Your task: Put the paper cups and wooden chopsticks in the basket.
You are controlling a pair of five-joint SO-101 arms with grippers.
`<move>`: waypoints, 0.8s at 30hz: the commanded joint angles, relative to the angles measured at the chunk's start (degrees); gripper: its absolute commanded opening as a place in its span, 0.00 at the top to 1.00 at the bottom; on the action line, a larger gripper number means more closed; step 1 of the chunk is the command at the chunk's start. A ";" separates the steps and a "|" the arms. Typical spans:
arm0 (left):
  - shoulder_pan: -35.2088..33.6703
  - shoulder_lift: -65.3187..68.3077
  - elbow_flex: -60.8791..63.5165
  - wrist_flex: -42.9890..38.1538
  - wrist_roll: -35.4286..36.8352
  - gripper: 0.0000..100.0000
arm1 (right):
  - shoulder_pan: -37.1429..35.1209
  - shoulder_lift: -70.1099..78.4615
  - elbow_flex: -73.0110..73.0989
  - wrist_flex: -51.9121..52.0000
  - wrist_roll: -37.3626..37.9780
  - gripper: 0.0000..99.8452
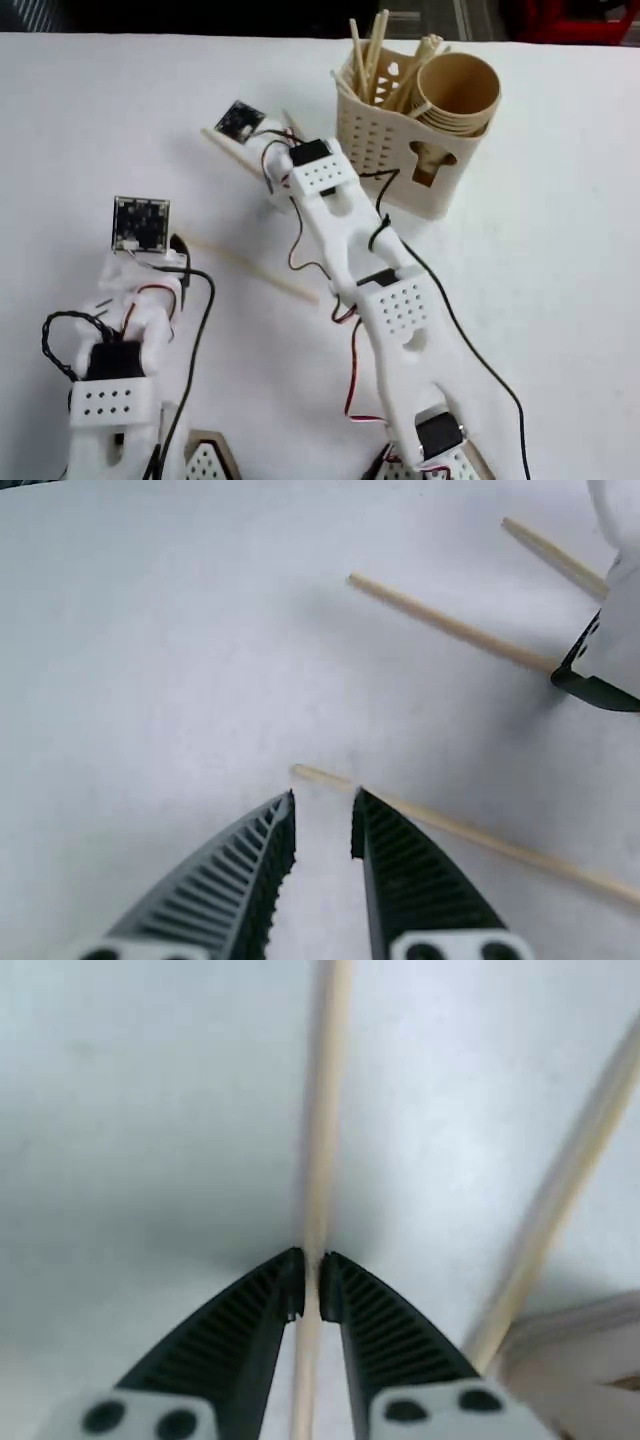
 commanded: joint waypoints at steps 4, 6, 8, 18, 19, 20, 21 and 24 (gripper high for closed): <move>-0.40 -1.19 -0.44 -1.23 0.09 0.89 | -3.47 -8.22 -0.97 10.51 0.26 0.98; -0.40 -1.19 -0.44 -1.23 0.09 0.89 | -4.35 -10.42 -0.97 13.23 0.26 0.98; -0.40 -1.19 -0.44 -1.23 0.09 0.89 | -5.41 -12.62 -1.05 15.69 0.26 0.98; -0.57 -1.19 -0.35 -1.23 0.09 0.89 | -5.32 -25.63 -0.97 24.13 -0.70 0.98; -0.57 -1.19 -0.35 -1.23 0.09 0.89 | -4.88 -27.12 -0.97 24.57 -1.85 0.98; -0.57 -1.19 -0.35 -1.23 0.09 0.89 | -4.70 -28.70 -1.05 24.92 -2.90 0.98; -0.57 -1.19 -0.35 -1.23 0.09 0.89 | -4.44 -30.37 -1.05 25.36 -3.69 0.98; -0.57 -1.19 -0.35 -1.23 0.09 0.89 | -3.65 -36.09 -1.05 25.71 -6.07 0.98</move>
